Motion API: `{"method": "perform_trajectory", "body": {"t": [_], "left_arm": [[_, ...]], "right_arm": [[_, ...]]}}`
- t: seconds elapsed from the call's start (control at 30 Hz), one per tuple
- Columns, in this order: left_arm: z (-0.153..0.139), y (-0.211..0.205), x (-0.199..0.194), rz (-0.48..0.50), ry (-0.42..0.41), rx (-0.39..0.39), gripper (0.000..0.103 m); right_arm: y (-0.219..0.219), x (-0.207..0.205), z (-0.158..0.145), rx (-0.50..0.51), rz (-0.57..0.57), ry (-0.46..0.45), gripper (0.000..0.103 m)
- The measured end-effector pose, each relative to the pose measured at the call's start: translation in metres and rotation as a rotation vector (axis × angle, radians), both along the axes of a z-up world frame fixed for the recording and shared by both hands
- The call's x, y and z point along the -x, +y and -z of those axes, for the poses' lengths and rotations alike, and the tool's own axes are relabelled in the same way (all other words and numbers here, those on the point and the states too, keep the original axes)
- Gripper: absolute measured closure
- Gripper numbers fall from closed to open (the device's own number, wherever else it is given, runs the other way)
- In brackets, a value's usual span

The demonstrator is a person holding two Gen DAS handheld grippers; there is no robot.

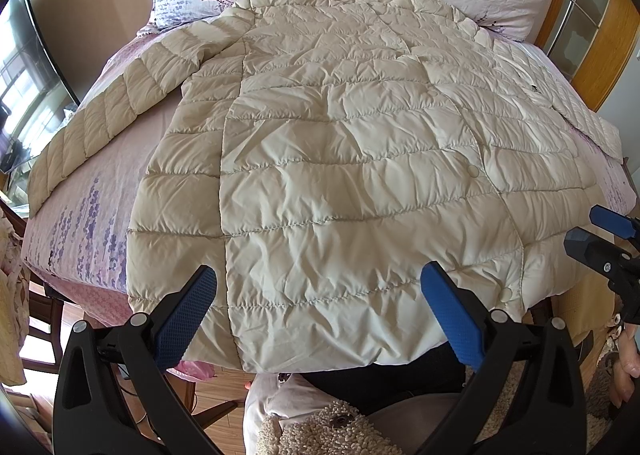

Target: Fold large clothes

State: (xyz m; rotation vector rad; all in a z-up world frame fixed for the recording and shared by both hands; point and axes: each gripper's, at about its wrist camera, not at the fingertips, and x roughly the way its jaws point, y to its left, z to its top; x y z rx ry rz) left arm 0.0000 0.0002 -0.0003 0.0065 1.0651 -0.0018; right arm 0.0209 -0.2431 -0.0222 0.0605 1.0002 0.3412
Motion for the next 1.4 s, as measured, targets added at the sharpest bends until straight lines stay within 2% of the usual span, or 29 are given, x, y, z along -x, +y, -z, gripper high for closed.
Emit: {"method": "perform_trajectory", "body": {"t": [0.57, 0.8, 0.97, 1.07, 1.17, 1.27, 1.4], "left_arm": [[0.000, 0.000, -0.004, -0.002, 0.002, 0.002, 0.001], [0.000, 0.009, -0.010, -0.005, -0.014, 0.004, 0.001], [-0.002, 0.022, -0.033, -0.026, -0.017, 0.072, 0.001], [0.000, 0.037, -0.046, -0.046, -0.019, 0.191, 0.001], [0.002, 0.054, -0.058, -0.080, -0.025, 0.313, 0.001], [0.004, 0.062, -0.073, -0.076, -0.015, 0.356, 0.001], [0.005, 0.068, -0.092, -0.054, 0.008, 0.413, 0.001]], "right_arm": [[-0.005, -0.007, -0.001, -0.040, 0.014, 0.011, 0.002], [-0.009, -0.020, -0.001, -0.095, 0.035, 0.021, 0.002], [-0.025, -0.038, -0.005, -0.203, 0.050, -0.028, 0.002], [-0.043, -0.051, -0.005, -0.267, 0.098, -0.064, 0.002], [-0.076, -0.065, -0.003, -0.361, 0.197, -0.084, 0.002], [-0.115, -0.080, 0.001, -0.454, 0.328, -0.079, 0.002], [-0.186, -0.099, 0.012, -0.563, 0.570, -0.064, 0.004]]}}
